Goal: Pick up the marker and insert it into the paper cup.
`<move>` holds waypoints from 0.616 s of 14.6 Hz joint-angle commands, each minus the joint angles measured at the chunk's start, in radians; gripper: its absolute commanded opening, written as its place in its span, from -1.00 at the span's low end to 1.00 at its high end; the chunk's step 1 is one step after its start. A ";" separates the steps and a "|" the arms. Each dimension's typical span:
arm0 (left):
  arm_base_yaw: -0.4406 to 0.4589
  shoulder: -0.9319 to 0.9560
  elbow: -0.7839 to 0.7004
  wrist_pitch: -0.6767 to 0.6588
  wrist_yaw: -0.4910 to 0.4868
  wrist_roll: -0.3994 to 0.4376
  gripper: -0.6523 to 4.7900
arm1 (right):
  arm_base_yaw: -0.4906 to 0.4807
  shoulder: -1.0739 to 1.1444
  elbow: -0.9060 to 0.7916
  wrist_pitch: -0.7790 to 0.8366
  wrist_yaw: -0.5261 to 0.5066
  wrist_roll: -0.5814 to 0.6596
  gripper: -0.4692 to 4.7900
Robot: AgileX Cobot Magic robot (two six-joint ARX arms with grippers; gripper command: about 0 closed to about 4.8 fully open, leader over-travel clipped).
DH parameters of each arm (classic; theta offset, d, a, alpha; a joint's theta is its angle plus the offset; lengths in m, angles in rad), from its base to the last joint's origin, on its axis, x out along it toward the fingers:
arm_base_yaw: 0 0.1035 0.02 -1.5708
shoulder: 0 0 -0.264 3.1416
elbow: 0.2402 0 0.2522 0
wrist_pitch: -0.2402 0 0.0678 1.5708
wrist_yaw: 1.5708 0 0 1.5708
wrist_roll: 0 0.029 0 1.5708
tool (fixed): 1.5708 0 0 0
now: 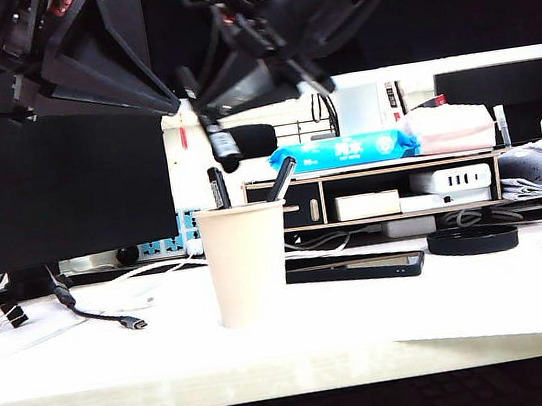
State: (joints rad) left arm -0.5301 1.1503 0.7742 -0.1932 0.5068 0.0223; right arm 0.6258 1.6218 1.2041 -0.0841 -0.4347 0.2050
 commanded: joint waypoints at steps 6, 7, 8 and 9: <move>0.002 -0.044 0.006 -0.034 -0.003 0.034 -0.78 | 0.067 -0.017 -0.058 0.150 0.122 -0.003 -0.58; 0.002 -0.047 0.006 -0.037 -0.020 0.034 -0.78 | 0.070 -0.030 -0.058 0.158 0.137 -0.004 -0.58; 0.002 -0.050 0.006 -0.039 -0.034 0.032 -0.78 | 0.070 -0.037 -0.058 0.161 0.142 -0.005 -0.58; 0.002 -0.053 0.006 -0.040 -0.033 0.030 -0.78 | 0.069 -0.047 -0.058 0.159 0.143 -0.009 -0.58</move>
State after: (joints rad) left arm -0.5297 1.1023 0.7742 -0.2394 0.4740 0.0521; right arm 0.6956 1.5829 1.1427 0.0589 -0.2985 0.2028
